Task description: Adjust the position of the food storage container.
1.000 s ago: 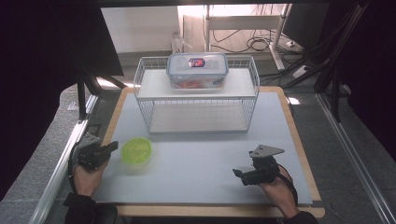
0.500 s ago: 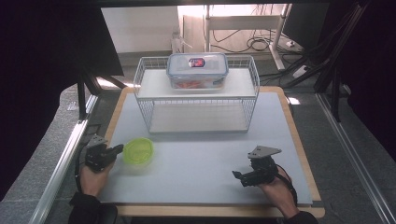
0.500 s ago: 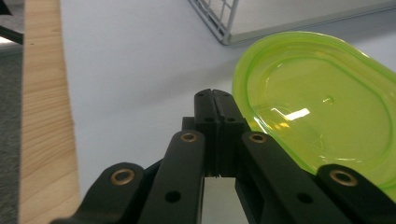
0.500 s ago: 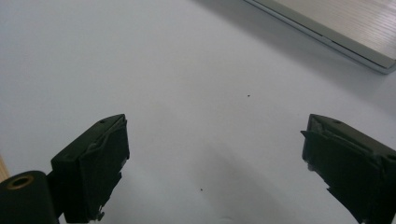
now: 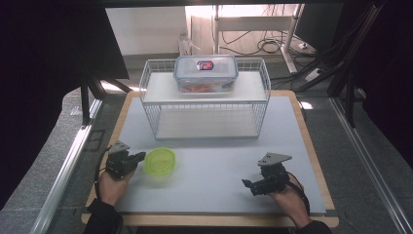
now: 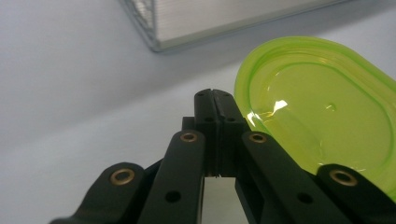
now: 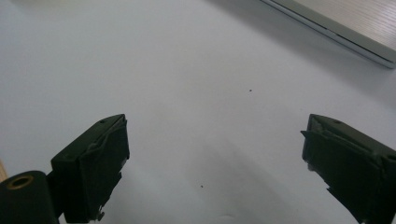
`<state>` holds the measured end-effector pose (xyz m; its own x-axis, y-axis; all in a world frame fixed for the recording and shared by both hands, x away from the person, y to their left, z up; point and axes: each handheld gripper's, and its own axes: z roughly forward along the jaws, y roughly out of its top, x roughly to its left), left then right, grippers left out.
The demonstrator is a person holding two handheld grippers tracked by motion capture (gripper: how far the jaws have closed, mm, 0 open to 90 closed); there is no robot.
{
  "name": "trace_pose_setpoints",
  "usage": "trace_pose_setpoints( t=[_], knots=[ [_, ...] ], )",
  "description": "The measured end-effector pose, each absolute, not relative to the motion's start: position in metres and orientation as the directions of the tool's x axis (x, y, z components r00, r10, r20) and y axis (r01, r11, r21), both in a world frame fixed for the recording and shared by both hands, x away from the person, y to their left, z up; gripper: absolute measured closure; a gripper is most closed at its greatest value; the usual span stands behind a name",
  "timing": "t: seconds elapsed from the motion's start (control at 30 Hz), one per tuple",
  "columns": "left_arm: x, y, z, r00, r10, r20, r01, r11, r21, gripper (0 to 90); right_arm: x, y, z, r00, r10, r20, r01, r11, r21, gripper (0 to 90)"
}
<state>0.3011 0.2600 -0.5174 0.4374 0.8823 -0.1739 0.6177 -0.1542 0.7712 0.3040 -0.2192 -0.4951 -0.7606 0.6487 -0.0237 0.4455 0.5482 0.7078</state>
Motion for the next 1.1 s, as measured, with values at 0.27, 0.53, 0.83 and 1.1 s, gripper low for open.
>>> trace_pose_setpoints(
  t=[0.27, 0.53, 0.83, 1.1],
  knots=[
    [0.298, 0.239, -0.517, 0.499, 0.847, -0.183, 0.606, -0.190, 0.773, 90.0, 0.304, -0.219, -0.495, -0.757, 0.653, -0.029, 0.446, 0.548, 0.708, 7.2],
    [0.288, 0.247, -0.525, 0.516, 0.841, -0.166, 0.629, -0.240, 0.739, 90.0, 0.304, -0.221, -0.494, -0.754, 0.656, -0.027, 0.444, 0.540, 0.715, 7.2],
    [0.287, 0.228, -0.531, 0.607, 0.779, -0.159, 0.635, -0.355, 0.687, 90.0, 0.304, -0.221, -0.495, -0.755, 0.656, -0.029, 0.444, 0.542, 0.713, 7.2],
    [0.289, 0.203, -0.534, 0.660, 0.736, -0.155, 0.617, -0.413, 0.669, 90.0, 0.304, -0.220, -0.495, -0.754, 0.656, -0.029, 0.445, 0.543, 0.712, 7.2]
  ],
)
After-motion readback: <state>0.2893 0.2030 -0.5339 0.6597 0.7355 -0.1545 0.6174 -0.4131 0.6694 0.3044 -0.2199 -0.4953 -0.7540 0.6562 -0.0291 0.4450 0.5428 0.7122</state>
